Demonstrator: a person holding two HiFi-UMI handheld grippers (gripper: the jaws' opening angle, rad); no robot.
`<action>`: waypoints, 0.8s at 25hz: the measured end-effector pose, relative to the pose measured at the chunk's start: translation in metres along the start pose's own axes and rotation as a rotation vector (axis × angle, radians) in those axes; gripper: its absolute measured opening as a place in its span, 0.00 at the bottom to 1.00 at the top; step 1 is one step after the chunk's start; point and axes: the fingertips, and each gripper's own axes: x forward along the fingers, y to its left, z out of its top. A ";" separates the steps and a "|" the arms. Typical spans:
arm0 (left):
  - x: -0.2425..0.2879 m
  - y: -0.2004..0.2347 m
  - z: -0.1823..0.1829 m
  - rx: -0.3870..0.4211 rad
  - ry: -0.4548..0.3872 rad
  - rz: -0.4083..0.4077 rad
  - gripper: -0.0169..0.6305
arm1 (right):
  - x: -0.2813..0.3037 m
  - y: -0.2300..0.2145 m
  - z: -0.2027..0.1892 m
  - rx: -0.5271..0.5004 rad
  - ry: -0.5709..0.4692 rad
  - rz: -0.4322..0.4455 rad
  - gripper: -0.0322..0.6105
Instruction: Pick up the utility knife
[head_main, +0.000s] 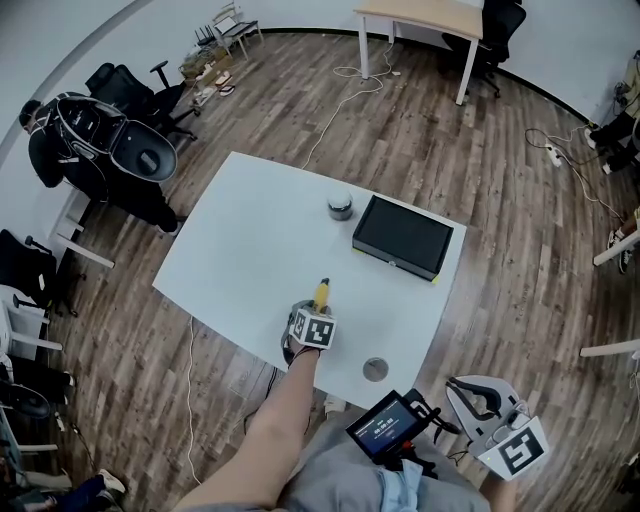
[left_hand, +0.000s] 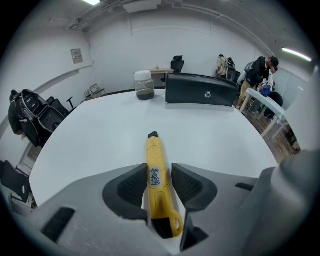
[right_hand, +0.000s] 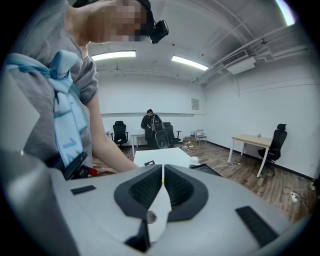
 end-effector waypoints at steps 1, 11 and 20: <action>0.001 0.001 0.000 0.011 -0.002 -0.005 0.25 | 0.001 0.000 0.000 0.004 0.001 -0.004 0.10; 0.002 -0.008 0.001 0.112 -0.018 -0.066 0.23 | -0.001 0.002 0.006 -0.012 -0.009 -0.022 0.10; -0.008 -0.010 0.005 0.392 -0.064 -0.179 0.22 | -0.004 0.012 0.016 -0.021 0.008 -0.049 0.10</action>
